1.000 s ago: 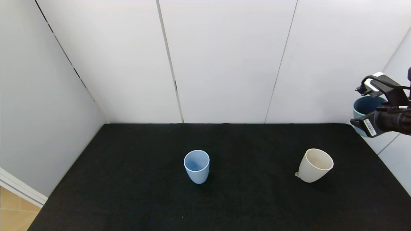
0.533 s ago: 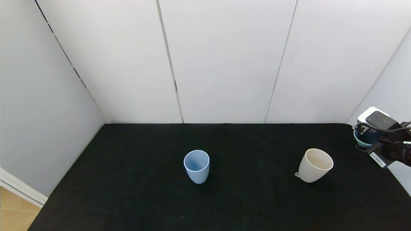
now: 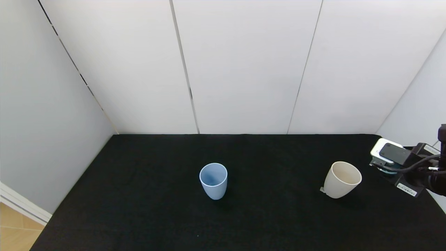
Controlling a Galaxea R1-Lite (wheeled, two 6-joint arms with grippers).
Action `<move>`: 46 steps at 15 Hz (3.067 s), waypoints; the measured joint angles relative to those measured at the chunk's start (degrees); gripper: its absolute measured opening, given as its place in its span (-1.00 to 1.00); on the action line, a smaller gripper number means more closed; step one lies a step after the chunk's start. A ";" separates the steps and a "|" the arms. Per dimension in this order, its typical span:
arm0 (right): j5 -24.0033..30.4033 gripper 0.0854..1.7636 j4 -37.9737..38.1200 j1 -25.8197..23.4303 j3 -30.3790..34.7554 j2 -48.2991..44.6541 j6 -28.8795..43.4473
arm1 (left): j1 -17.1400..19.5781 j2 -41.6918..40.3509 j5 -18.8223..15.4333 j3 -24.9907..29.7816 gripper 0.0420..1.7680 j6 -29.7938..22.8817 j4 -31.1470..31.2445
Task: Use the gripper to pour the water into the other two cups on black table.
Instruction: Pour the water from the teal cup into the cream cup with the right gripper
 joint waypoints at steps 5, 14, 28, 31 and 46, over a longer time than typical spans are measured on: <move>-1.18 0.33 -0.24 2.32 -2.51 4.02 -3.35 | 0.00 0.00 0.00 0.00 0.94 0.00 0.00; -5.12 0.33 -0.20 4.19 -7.46 10.15 -13.71 | 0.00 0.00 0.02 0.00 0.94 0.00 0.00; -9.89 0.33 -0.44 5.73 -8.55 10.86 -27.98 | 0.00 0.00 0.02 0.00 0.94 0.02 0.00; -10.09 0.33 -0.44 6.27 -8.57 10.86 -29.88 | 0.00 0.00 0.00 0.00 0.94 0.00 0.00; -10.20 0.32 -5.06 7.39 -7.80 11.34 -40.40 | 0.00 0.00 0.02 0.00 0.94 0.00 0.00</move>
